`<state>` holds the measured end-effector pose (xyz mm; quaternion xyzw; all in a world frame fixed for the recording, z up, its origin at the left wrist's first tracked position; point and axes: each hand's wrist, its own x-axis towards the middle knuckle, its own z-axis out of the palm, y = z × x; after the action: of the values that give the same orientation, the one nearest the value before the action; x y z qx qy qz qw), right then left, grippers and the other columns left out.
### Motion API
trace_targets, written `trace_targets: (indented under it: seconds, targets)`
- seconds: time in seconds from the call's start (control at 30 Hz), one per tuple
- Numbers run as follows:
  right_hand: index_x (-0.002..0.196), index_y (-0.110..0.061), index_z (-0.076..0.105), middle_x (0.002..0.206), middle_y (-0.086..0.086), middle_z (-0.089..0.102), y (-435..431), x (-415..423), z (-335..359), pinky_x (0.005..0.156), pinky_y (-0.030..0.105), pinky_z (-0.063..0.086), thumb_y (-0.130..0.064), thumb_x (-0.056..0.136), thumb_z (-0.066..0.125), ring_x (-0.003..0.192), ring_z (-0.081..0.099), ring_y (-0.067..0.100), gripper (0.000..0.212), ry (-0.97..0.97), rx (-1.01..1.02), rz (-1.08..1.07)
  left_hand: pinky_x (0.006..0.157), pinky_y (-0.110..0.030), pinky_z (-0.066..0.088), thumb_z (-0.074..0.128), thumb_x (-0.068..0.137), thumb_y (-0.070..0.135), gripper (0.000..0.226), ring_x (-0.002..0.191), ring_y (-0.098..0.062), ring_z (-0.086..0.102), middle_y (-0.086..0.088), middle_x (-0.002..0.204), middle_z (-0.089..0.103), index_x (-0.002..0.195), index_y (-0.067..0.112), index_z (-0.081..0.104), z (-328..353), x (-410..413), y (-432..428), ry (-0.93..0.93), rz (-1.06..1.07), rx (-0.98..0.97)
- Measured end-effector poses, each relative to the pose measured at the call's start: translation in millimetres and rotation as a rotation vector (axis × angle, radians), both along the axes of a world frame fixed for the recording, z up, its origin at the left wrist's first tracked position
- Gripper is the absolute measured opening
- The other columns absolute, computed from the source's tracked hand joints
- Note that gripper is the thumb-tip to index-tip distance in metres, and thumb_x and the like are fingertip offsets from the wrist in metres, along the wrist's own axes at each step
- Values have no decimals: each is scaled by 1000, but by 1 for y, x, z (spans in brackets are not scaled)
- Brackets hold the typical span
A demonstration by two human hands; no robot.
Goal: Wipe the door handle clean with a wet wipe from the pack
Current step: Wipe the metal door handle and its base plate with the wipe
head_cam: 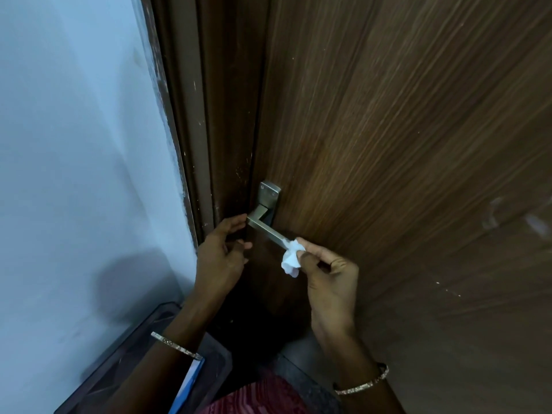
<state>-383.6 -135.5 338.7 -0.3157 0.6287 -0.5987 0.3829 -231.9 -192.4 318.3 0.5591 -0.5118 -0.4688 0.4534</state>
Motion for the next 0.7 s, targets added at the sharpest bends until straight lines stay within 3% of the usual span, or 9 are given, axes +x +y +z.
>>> trace_targets:
  seconds: [0.13,0.23,0.37,0.43,0.53,0.6,0.7]
  targets:
    - [98,-21,80,102,-1,79,2,-7,-1,94,36,58,5,89,66,100,74,10,32,183,-93,-80,78,-47,61,58,91,11,34,90,-12,71,7,109,70,122,25,61,-7,1,3,-81,74,-70]
    - [100,-23,80,103,-6,77,-8,-4,4,89,29,59,7,89,64,99,72,4,35,374,-136,-91,70,-42,61,66,86,22,28,78,-9,69,9,94,70,114,28,61,-4,0,8,-107,72,-128]
    - [103,-21,80,95,-8,79,-27,12,8,86,35,62,-2,87,69,90,74,2,27,375,-49,58,62,-11,51,83,75,22,57,68,-8,67,10,99,65,125,30,59,8,-5,12,-182,-117,-288]
    - [108,-20,77,96,-7,79,-33,21,12,84,35,63,-2,88,70,89,75,3,28,294,-23,130,65,-11,50,83,75,22,62,71,-6,66,11,105,64,131,30,58,7,-6,8,-261,-145,-356]
    - [116,-20,72,102,-5,78,-36,22,17,84,34,63,-1,89,69,94,75,4,33,168,0,207,72,-20,56,80,78,17,49,78,-1,66,8,108,69,124,25,66,5,-4,2,-337,-77,-381]
    - [115,-18,73,102,-4,79,-34,13,20,87,30,61,-3,87,71,95,74,4,31,196,-27,201,74,-23,56,76,82,12,35,79,-6,69,6,103,74,115,23,73,4,-2,-2,-383,28,-427]
    - [106,-16,77,94,-8,79,-27,-4,21,84,19,57,-7,86,75,90,73,-1,22,338,-71,140,81,-15,46,70,87,9,28,89,-15,68,-2,107,73,113,18,74,10,2,-7,-519,212,-490]
